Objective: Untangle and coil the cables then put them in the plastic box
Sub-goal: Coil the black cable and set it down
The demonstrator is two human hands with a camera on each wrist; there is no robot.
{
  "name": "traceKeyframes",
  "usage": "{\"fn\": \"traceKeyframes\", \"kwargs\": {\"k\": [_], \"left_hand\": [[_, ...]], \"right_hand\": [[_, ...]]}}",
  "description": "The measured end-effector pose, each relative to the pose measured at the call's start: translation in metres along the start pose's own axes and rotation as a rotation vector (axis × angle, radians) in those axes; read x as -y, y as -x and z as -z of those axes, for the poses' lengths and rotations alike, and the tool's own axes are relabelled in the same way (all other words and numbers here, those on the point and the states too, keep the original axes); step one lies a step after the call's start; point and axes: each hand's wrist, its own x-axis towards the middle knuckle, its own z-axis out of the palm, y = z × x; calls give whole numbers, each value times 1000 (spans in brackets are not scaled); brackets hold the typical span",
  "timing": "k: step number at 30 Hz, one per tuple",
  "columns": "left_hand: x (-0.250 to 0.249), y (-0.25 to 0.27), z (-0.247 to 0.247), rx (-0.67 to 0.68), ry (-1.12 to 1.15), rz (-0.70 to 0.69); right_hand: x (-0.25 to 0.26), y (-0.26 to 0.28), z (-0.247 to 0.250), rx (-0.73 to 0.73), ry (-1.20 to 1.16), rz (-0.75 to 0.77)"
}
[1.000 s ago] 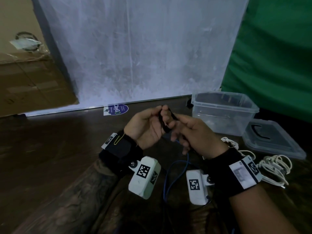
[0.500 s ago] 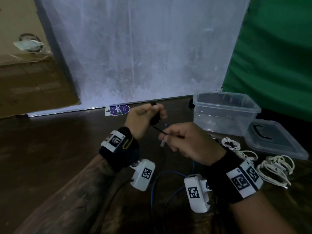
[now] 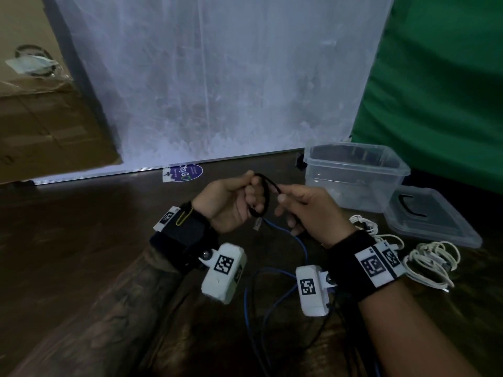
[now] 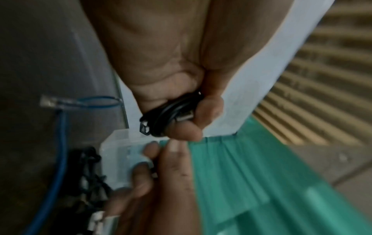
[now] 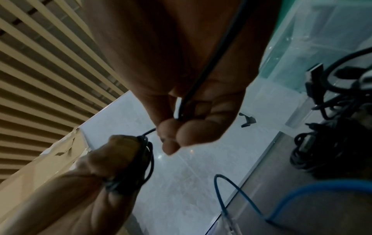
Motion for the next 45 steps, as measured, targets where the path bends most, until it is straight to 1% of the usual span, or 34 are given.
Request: {"fn": "traceKeyframes", "kwargs": {"k": [3, 5, 7, 9, 12, 14, 16, 18, 19, 20, 21, 22, 24, 26, 28, 30, 31, 32, 34, 36, 38, 40, 43, 45], "left_hand": [[-5, -5, 4, -137, 192, -151], [-11, -8, 11, -229, 251, -295], [-21, -7, 24, -333, 269, -409], [-29, -6, 35, -408, 271, -461], [-28, -8, 42, -442, 208, -488], [-23, -11, 40, -418, 80, -507], [-17, -13, 38, -444, -100, -524], [-11, -8, 28, -479, -485, -498], [-7, -4, 20, -455, -703, -460], [-4, -2, 11, -393, -870, -410], [-2, 1, 4, -319, -949, -344], [0, 3, -3, -256, -950, -268], [1, 6, -11, -143, -834, -152], [2, 6, -13, -22, -661, -114], [0, 6, -13, 23, -492, -96], [-4, 6, -13, 6, -272, -71], [-7, 6, -12, -5, -147, -85], [-10, 5, -10, -21, -25, -122], [-18, 5, -4, -99, 163, -247], [-26, 5, 1, -183, 254, -358], [-28, 3, 6, -230, 287, -414], [-24, -2, 12, -274, 226, -452], [-15, -8, 14, -327, -48, -521], [-12, -10, 15, -385, -218, -568]], "right_hand": [[1, 3, -3, 164, -52, -132], [4, 8, -6, 271, -32, -150], [7, 12, -9, 349, -11, -161], [10, 15, -14, 404, -29, -175], [16, 18, -20, 510, -27, -181], [21, 22, -23, 538, -8, -142], [26, 22, -23, 469, -4, -64], [30, 19, -19, 361, -35, 5], [30, 17, -16, 301, -51, 34], [31, 15, -12, 227, -59, 59], [31, 12, -9, 147, -64, 77], [30, 10, -5, 73, -79, 86], [27, 8, 1, -30, -133, 89], [23, 6, 3, -82, -147, 81], [19, 5, 1, -92, -133, 56], [16, 5, -3, -49, -147, 17], [15, 5, -3, -1, -155, -5], [14, 6, -4, 60, -146, -27], [13, 9, -3, 189, -68, -50], [15, 13, -5, 277, -9, -66], [19, 17, -9, 320, 0, -90], [22, 20, -13, 379, 0, -126], [28, 25, -14, 504, -19, -165], [32, 26, -12, 543, -26, -143]]}}
